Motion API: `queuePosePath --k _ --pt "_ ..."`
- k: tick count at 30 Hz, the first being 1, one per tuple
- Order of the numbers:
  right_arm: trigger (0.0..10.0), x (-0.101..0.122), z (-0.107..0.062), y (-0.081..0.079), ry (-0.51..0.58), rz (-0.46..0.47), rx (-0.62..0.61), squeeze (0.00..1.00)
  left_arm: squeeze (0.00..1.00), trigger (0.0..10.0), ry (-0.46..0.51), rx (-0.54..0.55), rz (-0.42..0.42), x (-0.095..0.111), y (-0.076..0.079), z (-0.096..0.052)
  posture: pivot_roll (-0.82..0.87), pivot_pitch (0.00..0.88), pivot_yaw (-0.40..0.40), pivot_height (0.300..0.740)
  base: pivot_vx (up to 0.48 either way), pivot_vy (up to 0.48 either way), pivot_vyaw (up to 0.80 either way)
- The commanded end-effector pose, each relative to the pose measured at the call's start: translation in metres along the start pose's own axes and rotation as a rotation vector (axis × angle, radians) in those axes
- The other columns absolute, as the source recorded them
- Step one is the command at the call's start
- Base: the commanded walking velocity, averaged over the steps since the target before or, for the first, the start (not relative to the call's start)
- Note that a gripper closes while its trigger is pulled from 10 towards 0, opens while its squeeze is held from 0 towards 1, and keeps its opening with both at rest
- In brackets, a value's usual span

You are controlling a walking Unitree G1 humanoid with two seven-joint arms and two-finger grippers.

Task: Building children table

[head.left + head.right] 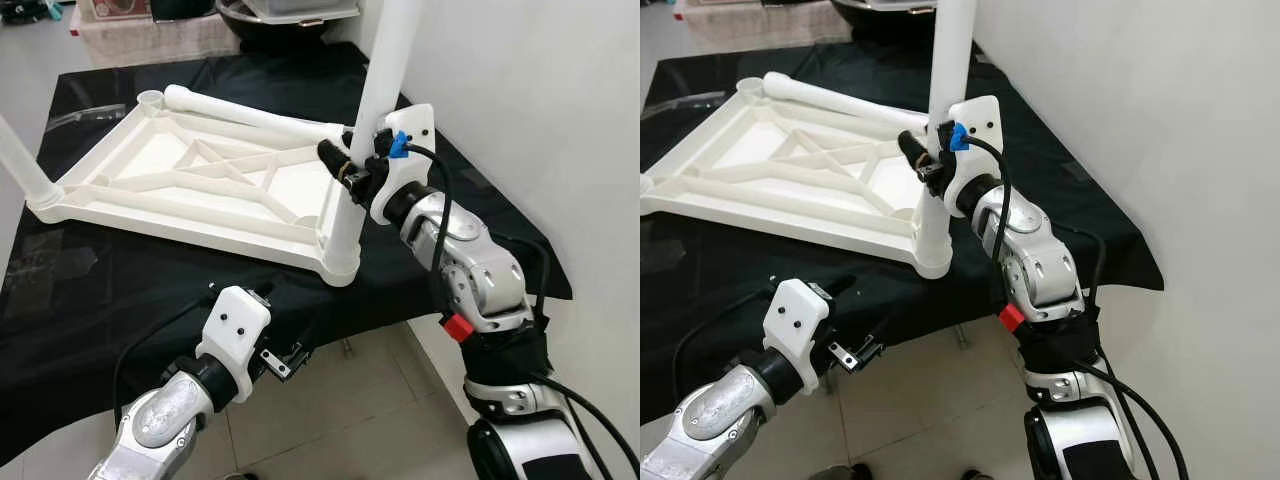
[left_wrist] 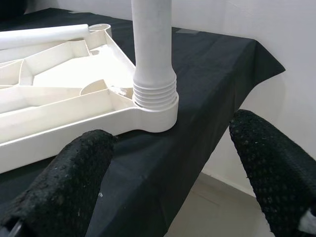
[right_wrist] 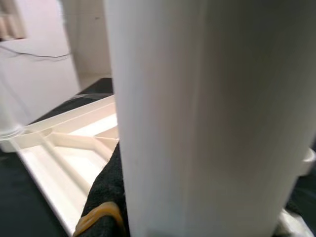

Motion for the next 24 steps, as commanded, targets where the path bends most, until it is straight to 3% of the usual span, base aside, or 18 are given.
queuePosePath --k 1,3,13,14,15,16,18,19,20,22,24 --pt "10.0 -0.057 -0.013 0.034 -0.23 0.024 -0.23 0.0 0.0 10.0 -0.026 -0.008 0.011 -0.006 0.001 -0.001 0.11 0.212 -0.036 0.74 0.0 0.0 0.0" --pt "10.0 -0.059 -0.014 0.036 -0.226 0.017 -0.289 0.0 0.0 10.0 -0.026 -0.009 0.012 -0.006 0.001 0.0 0.11 0.212 -0.036 0.74 0.0 0.0 0.0" --pt "10.0 -0.06 -0.014 0.035 -0.225 0.013 -0.308 0.0 0.0 10.0 -0.026 -0.009 0.011 -0.006 0.0 0.0 0.11 0.214 -0.037 0.74 0.0 0.0 0.0" --pt "10.0 -0.06 -0.01 0.046 -0.215 0.01 -0.446 0.0 0.0 10.0 -0.025 -0.008 0.012 -0.006 0.001 0.0 0.11 0.217 -0.04 0.74 0.0 0.0 0.0" --pt "10.0 -0.06 -0.01 0.046 -0.215 0.01 -0.446 0.0 0.0 10.0 -0.025 -0.008 0.012 -0.006 0.001 0.0 0.11 0.217 -0.04 0.74 0.0 0.0 0.0" --pt "10.0 -0.06 -0.006 0.055 -0.204 0.001 -0.58 0.0 0.0 10.0 -0.024 -0.006 0.012 -0.005 0.001 0.0 0.11 0.217 -0.04 0.74 0.0 0.0 0.0" --pt "10.0 -0.06 -0.006 0.055 -0.204 0.001 -0.58 0.0 0.0 10.0 -0.024 -0.006 0.012 -0.005 0.001 0.0 0.11 0.217 -0.04 0.74 0.0 0.0 0.0" --pt "10.0 -0.06 -0.004 0.061 -0.193 0.002 -0.702 0.0 0.0 10.0 -0.023 -0.004 0.012 -0.005 0.0 0.001 0.12 0.218 -0.042 0.74 0.0 0.0 0.0" --pt "10.0 -0.06 -0.004 0.061 -0.193 0.002 -0.702 0.0 0.0 10.0 -0.023 -0.004 0.012 -0.005 0.0 0.001 0.12 0.218 -0.042 0.74 0.0 0.0 0.0" --pt "10.0 -0.057 0.0 0.061 -0.133 0.021 -0.87 0.0 0.0 10.0 -0.019 0.001 0.014 -0.004 0.0 0.001 0.12 0.22 -0.046 0.74 0.0 0.0 0.0" --pt "10.0 -0.056 0.001 0.06 -0.109 0.032 -0.907 0.0 0.0 10.0 -0.018 0.001 0.015 -0.004 -0.001 0.002 0.12 0.22 -0.046 0.74 0.0 0.0 0.0"
Point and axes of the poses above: a point about 5 cm out from each wrist's last joint towards the gripper, its own z axis pointing out of the wrist towards the gripper, its own x axis along the axis of the wrist's last joint, y = z × x, the point moved 1 cm from there along z, pointing out of the wrist towards the gripper, and after that the axes turned 11 degrees about z, right-handed, at the moved point
